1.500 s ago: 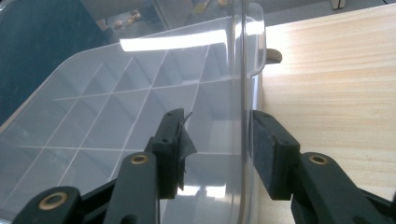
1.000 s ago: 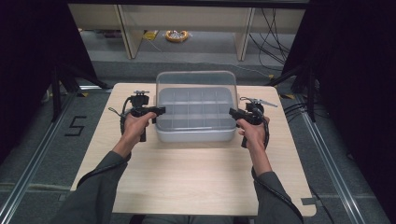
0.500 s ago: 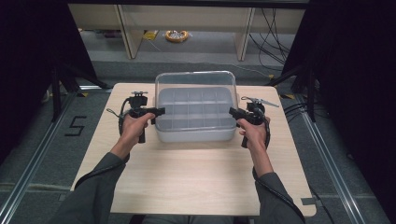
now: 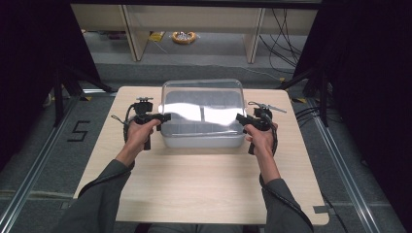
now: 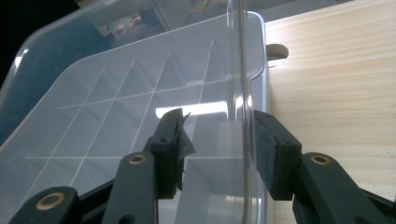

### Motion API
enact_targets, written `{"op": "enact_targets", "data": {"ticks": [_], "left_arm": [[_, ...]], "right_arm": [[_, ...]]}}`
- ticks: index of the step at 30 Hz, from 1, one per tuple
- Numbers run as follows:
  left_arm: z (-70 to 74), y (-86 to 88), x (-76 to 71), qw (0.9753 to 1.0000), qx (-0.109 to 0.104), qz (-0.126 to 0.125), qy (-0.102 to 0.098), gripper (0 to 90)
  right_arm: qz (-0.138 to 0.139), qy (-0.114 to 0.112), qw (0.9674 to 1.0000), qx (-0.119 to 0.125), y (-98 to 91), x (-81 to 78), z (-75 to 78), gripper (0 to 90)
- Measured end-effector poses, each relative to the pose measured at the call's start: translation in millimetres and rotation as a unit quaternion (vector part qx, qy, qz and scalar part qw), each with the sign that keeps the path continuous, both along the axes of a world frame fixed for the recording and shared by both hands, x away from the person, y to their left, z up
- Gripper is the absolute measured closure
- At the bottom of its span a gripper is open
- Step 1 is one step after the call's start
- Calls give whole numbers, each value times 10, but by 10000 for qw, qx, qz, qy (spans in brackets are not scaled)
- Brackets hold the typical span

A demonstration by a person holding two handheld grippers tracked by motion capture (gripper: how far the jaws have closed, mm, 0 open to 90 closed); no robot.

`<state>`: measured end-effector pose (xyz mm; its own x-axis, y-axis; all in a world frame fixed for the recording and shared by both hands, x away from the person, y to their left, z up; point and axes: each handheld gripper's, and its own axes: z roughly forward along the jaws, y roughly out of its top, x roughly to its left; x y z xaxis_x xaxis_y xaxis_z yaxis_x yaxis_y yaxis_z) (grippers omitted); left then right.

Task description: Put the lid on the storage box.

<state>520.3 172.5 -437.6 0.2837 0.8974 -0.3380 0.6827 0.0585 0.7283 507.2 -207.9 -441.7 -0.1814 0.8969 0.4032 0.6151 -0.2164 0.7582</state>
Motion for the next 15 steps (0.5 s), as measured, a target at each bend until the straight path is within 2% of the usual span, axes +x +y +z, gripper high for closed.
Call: {"op": "enact_targets", "data": {"ticks": [1,3,4,5,8,9,11,12,13,14,15], "left_arm": [[-11,-2,4,10000,-29,10,-2,511],[-33,-4,17,10000,-32,1,12,504],[-37,-2,21,10000,-14,-34,30,498],[-40,-8,22,10000,6,-27,-1,493],[-42,-10,12,10000,62,-69,-28,481],[-49,-15,9,9999,52,-62,-62,477],[-65,-27,4,9999,104,-83,-101,456],[-86,-33,5,9999,137,-72,-49,446],[-102,-56,0,9991,375,-82,-177,459],[-106,-76,-18,9970,655,-218,-361,504],[-96,-103,-32,9963,739,-176,-396,502]], "right_arm": [[98,-107,9998,-170,-33,16,-22,564],[73,-30,10000,-36,-27,13,-36,563],[73,-112,9998,-146,-42,26,-62,560],[108,-38,9999,-56,-43,19,-65,558],[70,-104,9999,-85,-43,22,-95,556],[30,-32,10000,2,-25,11,-85,555],[40,-25,10000,-35,-20,12,-81,550],[-14,55,10000,48,2,3,-72,547],[-11,-8,10000,23,-5,5,-76,547],[4,-44,10000,33,-7,3,-72,537],[-25,18,9999,169,-1,-2,-58,537]]}}
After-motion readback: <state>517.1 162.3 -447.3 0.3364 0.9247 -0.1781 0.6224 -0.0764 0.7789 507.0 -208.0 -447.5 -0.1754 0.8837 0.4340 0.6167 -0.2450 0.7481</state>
